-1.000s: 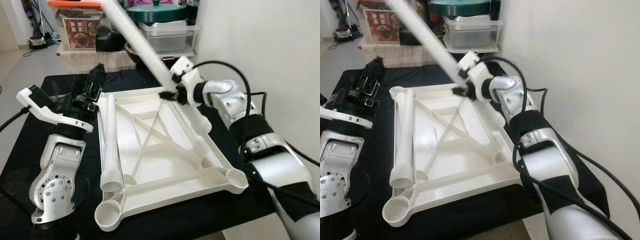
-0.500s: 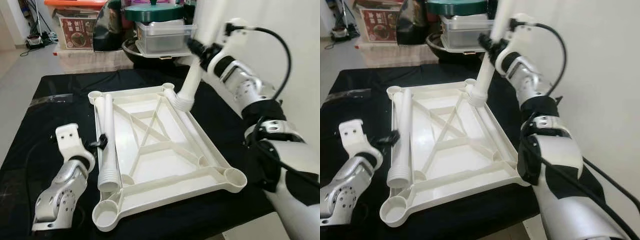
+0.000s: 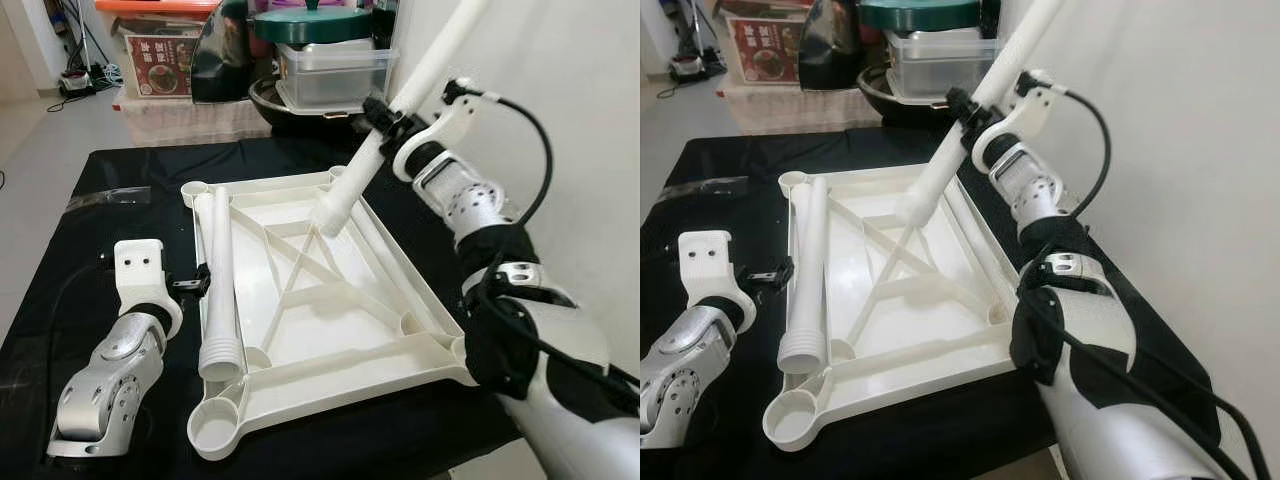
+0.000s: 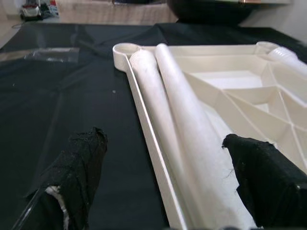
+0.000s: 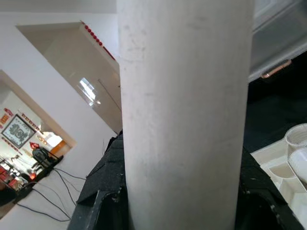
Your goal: Building children table
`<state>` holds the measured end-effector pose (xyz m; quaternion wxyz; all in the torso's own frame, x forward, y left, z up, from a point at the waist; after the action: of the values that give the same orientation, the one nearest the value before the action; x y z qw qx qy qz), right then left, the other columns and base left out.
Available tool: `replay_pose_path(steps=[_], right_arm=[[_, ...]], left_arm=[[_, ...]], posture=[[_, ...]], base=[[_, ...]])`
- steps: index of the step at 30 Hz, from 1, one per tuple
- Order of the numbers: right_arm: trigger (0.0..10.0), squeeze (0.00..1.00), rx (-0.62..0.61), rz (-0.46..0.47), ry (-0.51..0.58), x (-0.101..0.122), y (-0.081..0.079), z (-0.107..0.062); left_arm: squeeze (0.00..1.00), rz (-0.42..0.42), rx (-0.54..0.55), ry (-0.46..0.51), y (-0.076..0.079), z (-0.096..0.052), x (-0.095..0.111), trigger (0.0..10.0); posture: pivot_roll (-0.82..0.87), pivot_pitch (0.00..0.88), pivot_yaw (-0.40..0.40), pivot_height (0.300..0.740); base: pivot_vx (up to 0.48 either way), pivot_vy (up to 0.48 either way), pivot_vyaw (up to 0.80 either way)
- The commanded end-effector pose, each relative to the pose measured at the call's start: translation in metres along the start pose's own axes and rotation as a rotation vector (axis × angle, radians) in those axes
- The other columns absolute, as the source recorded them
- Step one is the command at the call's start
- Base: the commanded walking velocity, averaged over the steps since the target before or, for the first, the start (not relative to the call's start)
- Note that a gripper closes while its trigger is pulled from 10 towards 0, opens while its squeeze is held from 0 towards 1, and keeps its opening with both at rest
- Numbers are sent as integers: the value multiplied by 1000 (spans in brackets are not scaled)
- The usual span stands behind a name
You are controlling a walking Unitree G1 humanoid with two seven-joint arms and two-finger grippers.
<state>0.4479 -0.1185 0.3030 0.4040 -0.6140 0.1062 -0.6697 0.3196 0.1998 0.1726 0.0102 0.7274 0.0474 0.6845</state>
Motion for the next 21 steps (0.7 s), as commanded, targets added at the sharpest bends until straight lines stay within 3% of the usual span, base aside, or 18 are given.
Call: replay_pose_path(steps=[1,6,12,17,21], right_arm=[[0,78,48,-7,25,4,-8,-1],[0,78,122,-89,46,0,-18,-3],[0,78,200,-143,60,-5,-28,-8],[0,78,333,-182,70,-9,-45,-17],[0,78,389,-179,64,-12,-52,-21]], left_arm=[[0,-54,-17,16,3,-3,0,10000],[0,-127,-8,59,-3,-9,0,10000],[0,-140,-12,64,-5,-12,-3,10000],[0,-184,-119,79,5,-18,1,10000],[0,-170,-194,84,12,-22,3,10000]], posture=[[11,0,-42,740],[17,0,-46,740],[17,0,-46,740],[21,0,-43,740],[20,0,-43,740]], base=[[0,0,0],[0,0,0],[0,0,0],[0,0,0],[0,0,0]])
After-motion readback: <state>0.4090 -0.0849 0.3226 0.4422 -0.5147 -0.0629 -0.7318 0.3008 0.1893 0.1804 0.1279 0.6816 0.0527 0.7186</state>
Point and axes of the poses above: a point about 5 cm out from each wrist's last joint towards the gripper, its own z axis pointing out of the wrist towards the gripper, its own x axis along the axis of the wrist's last joint, y = z × x, the point moved 3 cm from there along z, pointing out of the wrist towards the gripper, and after that the axes turned 1 degree about z, right-handed, at the moved point
